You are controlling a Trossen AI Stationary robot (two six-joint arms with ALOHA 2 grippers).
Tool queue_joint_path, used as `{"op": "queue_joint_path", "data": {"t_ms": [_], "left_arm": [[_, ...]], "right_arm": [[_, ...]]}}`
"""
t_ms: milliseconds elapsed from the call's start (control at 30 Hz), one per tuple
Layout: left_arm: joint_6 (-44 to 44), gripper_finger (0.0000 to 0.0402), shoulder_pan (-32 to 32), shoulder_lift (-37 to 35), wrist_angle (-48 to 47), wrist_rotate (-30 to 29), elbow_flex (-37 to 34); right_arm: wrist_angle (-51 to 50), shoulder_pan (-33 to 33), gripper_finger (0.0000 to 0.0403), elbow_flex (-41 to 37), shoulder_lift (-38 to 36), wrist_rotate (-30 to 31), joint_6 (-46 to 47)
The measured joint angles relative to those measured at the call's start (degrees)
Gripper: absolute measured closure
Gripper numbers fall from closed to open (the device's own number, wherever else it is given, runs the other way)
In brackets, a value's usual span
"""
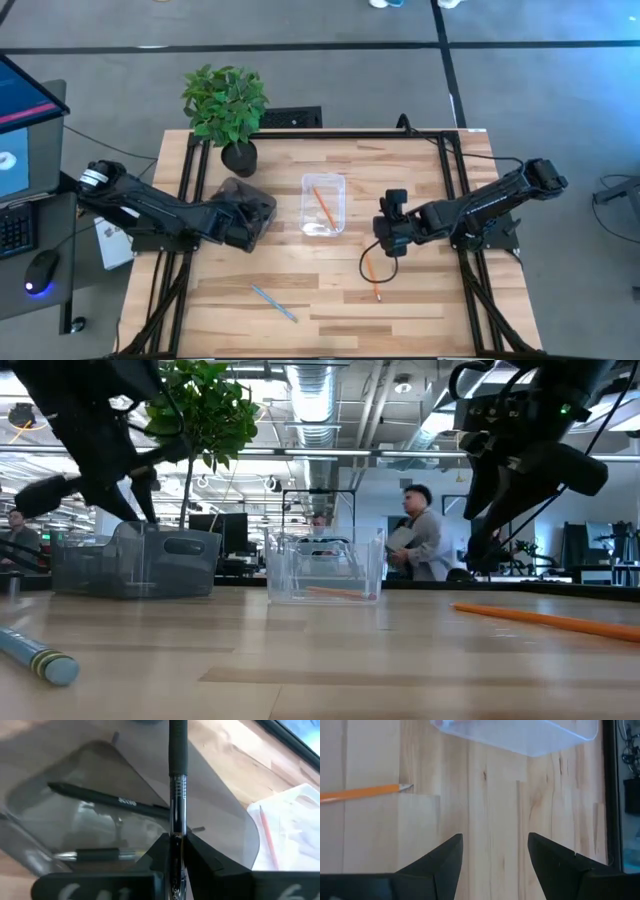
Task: Sort pens & pencils
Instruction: Put the black pen into the black bin
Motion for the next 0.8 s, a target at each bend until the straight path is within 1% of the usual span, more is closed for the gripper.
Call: {"op": "queue_joint_path", "data": {"t_ms": [133, 200, 267, 367, 467, 633, 800], "left_arm": [[-0.07, 0.0367, 0.82, 0.0, 5.96, 0.31, -2.39], [-0.07, 0.037, 1.29, 0.0, 6.98, 1.52, -3.03], [-0.09, 0.0374, 1.77, 0.0, 7.18, 3.38, -3.49], [-0.09, 0.0375, 2.24, 0.0, 7.51, 4.16, -3.99], [0.28, 0.0362, 2.22, 0.0, 7.46, 3.84, -4.06], [3.51, 0.0338, 2.21, 0.0, 7.42, 3.8, -4.06], [3.07, 0.0333, 2.2, 0.0, 7.42, 4.58, -4.06]], "right_arm": [[0.03, 0.67, 0.0154, 0.02, 0.0, 0.0, 0.0], [0.03, 0.89, 0.0154, 0.02, 0.0, 0.0, 0.03], [0.03, 0.95, 0.0154, 0.02, 0.0, 0.0, 0.02], [0.03, 0.95, 0.0154, 0.02, 0.0, 0.0, 0.02], [0.03, 0.93, 0.0154, 0.02, 0.0, 0.0, 0.02], [0.03, 0.84, 0.0154, 0.02, 0.0, 0.0, 0.02], [0.01, 0.84, 0.0154, 0.04, 0.0, 0.0, 0.02]]}}
